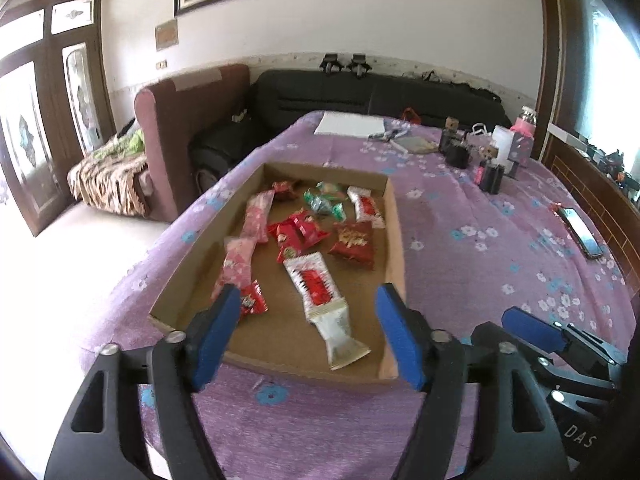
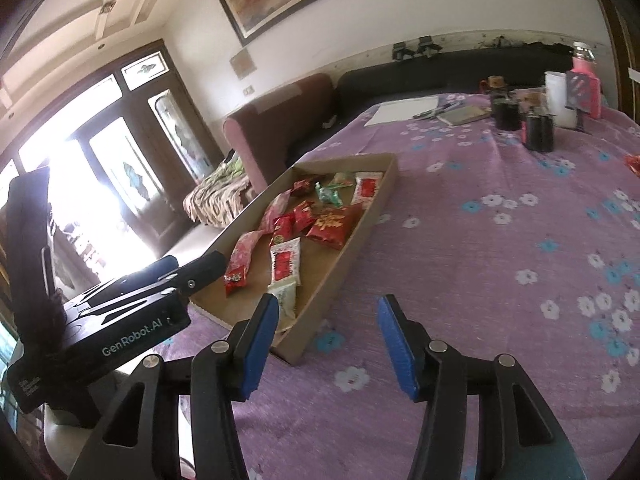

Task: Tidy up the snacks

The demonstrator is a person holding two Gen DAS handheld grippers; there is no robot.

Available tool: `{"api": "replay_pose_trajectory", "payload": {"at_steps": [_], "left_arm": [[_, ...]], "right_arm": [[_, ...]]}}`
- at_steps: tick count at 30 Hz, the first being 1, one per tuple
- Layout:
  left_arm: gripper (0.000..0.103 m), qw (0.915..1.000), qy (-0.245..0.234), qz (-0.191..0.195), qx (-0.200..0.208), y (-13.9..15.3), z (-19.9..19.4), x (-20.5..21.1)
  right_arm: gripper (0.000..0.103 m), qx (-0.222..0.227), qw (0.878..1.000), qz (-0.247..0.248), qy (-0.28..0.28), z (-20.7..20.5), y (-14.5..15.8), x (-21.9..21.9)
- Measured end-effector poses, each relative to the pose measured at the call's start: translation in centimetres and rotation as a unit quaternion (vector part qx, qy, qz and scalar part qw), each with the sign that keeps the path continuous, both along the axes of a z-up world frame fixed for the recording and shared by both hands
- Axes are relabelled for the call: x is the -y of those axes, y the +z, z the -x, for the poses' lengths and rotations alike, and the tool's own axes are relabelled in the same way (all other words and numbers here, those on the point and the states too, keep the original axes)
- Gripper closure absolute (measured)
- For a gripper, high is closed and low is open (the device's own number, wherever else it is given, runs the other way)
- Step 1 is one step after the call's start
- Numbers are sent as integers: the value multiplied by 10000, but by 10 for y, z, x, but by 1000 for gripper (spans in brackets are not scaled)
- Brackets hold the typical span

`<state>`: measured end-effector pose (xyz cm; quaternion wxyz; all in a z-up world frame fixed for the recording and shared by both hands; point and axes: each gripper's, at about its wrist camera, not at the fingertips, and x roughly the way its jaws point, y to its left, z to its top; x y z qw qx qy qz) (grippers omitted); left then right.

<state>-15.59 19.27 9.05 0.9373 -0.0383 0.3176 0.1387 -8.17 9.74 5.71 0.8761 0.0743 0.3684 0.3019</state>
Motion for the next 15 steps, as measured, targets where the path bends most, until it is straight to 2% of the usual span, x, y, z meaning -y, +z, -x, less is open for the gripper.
{"api": "replay_pose_trajectory", "payload": {"at_steps": [1, 6, 15], "left_arm": [[19, 9999, 21, -87, 91, 3, 2, 5], [19, 9988, 8, -342, 349, 14, 7, 22], [19, 9985, -50, -498, 216, 10, 0, 42]], "right_arm": [[49, 10, 10000, -21, -19, 1, 1, 3], [47, 39, 9999, -112, -125, 4, 1, 20], [45, 71, 9995, -176, -248, 6, 0, 40]]}}
